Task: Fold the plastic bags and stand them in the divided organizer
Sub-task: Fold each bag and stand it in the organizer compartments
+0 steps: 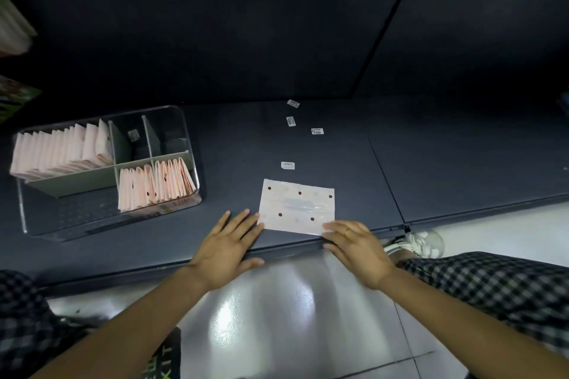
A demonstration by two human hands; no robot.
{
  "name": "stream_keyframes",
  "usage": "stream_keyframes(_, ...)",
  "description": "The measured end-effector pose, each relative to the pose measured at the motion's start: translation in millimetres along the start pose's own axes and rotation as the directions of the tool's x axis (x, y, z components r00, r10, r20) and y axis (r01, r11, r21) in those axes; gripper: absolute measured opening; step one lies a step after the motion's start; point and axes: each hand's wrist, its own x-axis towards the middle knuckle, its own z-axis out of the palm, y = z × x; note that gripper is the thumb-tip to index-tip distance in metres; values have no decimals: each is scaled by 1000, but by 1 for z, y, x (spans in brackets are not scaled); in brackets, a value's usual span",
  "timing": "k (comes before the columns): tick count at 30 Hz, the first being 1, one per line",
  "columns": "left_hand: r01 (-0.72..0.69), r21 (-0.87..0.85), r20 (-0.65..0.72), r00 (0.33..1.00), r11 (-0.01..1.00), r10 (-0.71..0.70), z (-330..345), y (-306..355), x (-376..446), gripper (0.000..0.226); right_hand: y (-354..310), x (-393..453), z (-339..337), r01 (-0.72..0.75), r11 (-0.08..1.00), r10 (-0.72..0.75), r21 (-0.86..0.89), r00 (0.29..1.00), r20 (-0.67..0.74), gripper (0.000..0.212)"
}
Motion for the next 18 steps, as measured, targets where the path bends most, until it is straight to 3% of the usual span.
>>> stream_keyframes(3, 6, -57, -28, 1000, 998, -7, -4, 5, 3, 72, -17, 20, 5, -116, 989, 113, 87, 993, 39, 18)
stream_keyframes(8, 52, -153, -88, 994, 987, -66, -8, 8, 5, 62, -25, 36, 22, -185, 974, 167, 131, 976, 143, 20)
stream_keyframes(11, 88, -213, -113, 987, 973, -114, -7, 10, 11, 56, -28, 40, 21, -111, 993, 105, 50, 988, 117, 4)
stream_keyframes(14, 80, -238, -104, 989, 968, -107, -6, 9, 14, 57, -31, 42, 16, -60, 998, 58, 24, 995, 84, 23)
stream_keyframes(18, 70, -272, -69, 993, 960, -92, -6, 2, 15, 65, -28, 43, 14, 7, 1000, -9, 9, 968, 249, 18)
